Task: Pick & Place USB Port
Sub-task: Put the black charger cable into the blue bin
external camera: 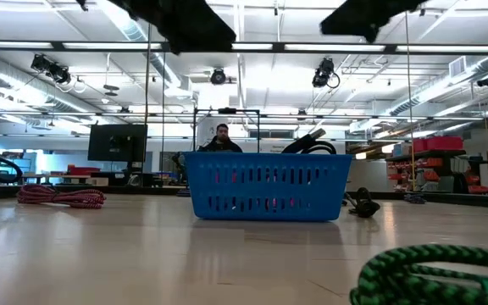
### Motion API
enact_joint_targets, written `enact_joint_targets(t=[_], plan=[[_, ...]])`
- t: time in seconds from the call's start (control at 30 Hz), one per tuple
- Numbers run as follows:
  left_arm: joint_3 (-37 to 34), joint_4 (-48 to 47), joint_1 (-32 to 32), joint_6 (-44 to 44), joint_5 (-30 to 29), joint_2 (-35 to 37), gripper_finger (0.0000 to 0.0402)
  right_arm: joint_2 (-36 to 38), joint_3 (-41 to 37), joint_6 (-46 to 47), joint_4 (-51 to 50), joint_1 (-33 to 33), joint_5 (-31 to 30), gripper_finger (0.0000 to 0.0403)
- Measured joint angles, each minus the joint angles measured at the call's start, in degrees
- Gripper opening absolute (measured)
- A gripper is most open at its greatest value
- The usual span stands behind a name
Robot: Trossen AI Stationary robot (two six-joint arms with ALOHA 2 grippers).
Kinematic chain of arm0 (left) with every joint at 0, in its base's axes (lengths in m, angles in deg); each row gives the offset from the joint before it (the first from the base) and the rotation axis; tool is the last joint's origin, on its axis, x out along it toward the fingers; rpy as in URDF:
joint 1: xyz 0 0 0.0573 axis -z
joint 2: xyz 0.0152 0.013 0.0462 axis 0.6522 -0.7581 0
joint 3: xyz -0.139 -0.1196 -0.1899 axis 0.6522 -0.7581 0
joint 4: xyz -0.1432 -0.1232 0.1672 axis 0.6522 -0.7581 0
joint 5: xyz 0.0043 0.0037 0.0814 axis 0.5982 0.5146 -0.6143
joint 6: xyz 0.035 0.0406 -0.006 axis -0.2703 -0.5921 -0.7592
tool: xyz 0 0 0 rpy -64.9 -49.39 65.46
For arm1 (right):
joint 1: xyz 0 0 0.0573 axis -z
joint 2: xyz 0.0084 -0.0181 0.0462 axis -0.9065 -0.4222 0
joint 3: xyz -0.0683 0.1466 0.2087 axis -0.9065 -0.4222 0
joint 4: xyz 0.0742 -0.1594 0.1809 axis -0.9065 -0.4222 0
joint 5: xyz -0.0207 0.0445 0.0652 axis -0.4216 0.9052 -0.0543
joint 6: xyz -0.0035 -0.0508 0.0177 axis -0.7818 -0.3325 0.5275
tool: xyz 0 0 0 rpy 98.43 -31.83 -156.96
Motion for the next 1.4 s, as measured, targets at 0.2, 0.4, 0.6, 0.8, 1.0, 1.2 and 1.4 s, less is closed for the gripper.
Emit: enact_joint_targets(t=[0.2, 0.4, 0.6, 0.8, 1.0, 1.2, 1.4], plan=[[0.0, -7.62, -0.13, 0.04, -1.3, 7.43, 0.0179, -15.79, 9.54, 1.02, -22.13, -0.72, -2.34, 0.0103], [-0.04, -14.43, 0.22, 1.78, -1.11, 8.8, 0.0179, -22.74, 9.63, 3.5, -22.51, -0.47, -3.0, 0.0135], [-0.84, -18.16, 0.5, 6.0, -1.08, 8.65, 0.0179, -26.08, 9.68, 4.33, -23.59, 2.88, -4.9, 0.0168], [-1.62, -18.11, 2.24, 6.33, -1.11, 8.67, 0.0179, -27.77, 9.64, 4.74, -23.35, 6.52, -4.19, 0.0187], [-1.62, -18.01, 3.53, 6.51, -1.53, 8.67, 0.0179, -27.92, 5.97, 5.18, -18.56, 8.64, -3.81, 0.0189], [-1.62, -17.64, 4.07, 6.53, -1.55, 8.66, 0.0179, -27.92, -0.14, 6.62, -12.16, 10.62, -1.19, 0.019], [-1.62, -17.65, 4.06, 6.54, -1.57, 8.66, 0.0179, -27.92, -4.73, 7.02, -4.36, 11.68, -0.89, 0.019]])
